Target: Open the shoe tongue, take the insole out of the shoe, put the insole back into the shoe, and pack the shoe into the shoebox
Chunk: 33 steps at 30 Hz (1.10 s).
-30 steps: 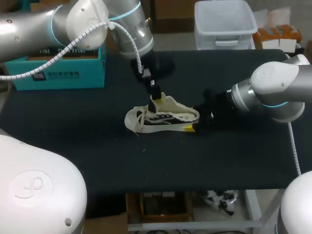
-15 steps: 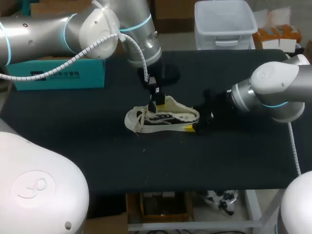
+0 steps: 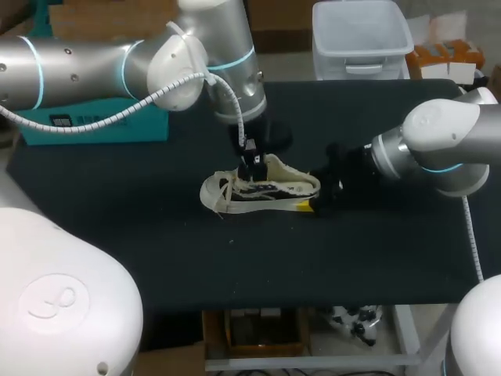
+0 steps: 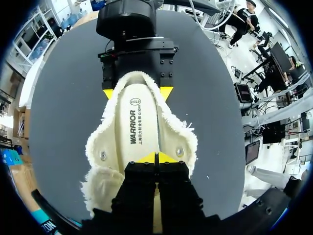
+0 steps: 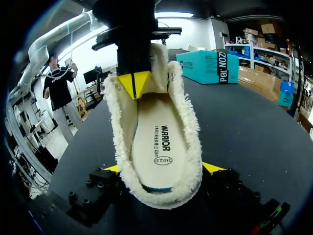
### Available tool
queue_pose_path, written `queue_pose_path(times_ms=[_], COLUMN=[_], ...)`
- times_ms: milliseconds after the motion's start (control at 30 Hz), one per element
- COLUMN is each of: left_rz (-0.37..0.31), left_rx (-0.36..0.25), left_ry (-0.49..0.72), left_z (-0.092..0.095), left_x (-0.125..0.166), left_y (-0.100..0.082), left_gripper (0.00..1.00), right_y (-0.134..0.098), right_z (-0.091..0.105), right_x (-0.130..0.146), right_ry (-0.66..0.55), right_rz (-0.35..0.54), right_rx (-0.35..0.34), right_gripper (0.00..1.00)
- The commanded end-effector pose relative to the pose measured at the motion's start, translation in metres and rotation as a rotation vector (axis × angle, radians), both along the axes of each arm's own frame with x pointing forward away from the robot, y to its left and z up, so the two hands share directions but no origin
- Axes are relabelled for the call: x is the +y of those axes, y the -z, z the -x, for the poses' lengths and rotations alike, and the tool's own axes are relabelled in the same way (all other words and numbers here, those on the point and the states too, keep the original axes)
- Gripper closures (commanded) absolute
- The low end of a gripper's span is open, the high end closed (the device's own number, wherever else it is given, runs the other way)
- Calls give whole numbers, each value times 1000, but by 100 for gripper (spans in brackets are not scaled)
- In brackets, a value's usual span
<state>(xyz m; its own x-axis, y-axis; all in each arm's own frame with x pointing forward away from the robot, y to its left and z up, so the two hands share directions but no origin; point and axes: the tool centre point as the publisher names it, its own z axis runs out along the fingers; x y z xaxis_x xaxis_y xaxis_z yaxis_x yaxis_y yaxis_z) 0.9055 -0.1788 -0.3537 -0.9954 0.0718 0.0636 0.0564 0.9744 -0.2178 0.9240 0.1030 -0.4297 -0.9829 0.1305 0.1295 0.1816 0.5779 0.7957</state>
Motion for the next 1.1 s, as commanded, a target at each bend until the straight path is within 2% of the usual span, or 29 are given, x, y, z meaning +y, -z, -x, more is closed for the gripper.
queue_pose_path(times_ms=[33, 267, 467, 533, 633, 767, 867, 967, 1100], left_rz=[-10, -22, -39, -44, -51, -56, -61, -66, -77], left_rx=[14, 35, 17, 10, -6, -18, -62, -86, -102], left_ry=[1, 3, 14, 11, -1, -7, -32, -52, -70], left_z=[-5, -1, 10, 11, 12, 14, 16, 16, 12], left_x=[-4, -5, -10, -11, -12, -11, -11, -12, -10], left_y=[14, 23, 26, 26, 27, 27, 31, 35, 43], left_gripper=[100, 100, 100, 79, 73, 74, 77, 85, 85], right_y=[7, 7, 7, 7, 7, 7, 7, 7, 7], right_z=[-1, -1, -1, -1, -1, -1, -1, -1, -1], right_x=[-1, -1, -1, -1, -1, -1, -1, -1, -1], right_ry=[-1, -1, -1, -1, -1, -1, -1, -1, -1], right_rz=[-4, -4, -4, -4, -4, -4, -4, -4, -4], right_rx=[0, 0, 0, 0, 0, 0, 0, 0, 0], right_gripper=[100, 100, 100, 100, 100, 100, 100, 100, 100])
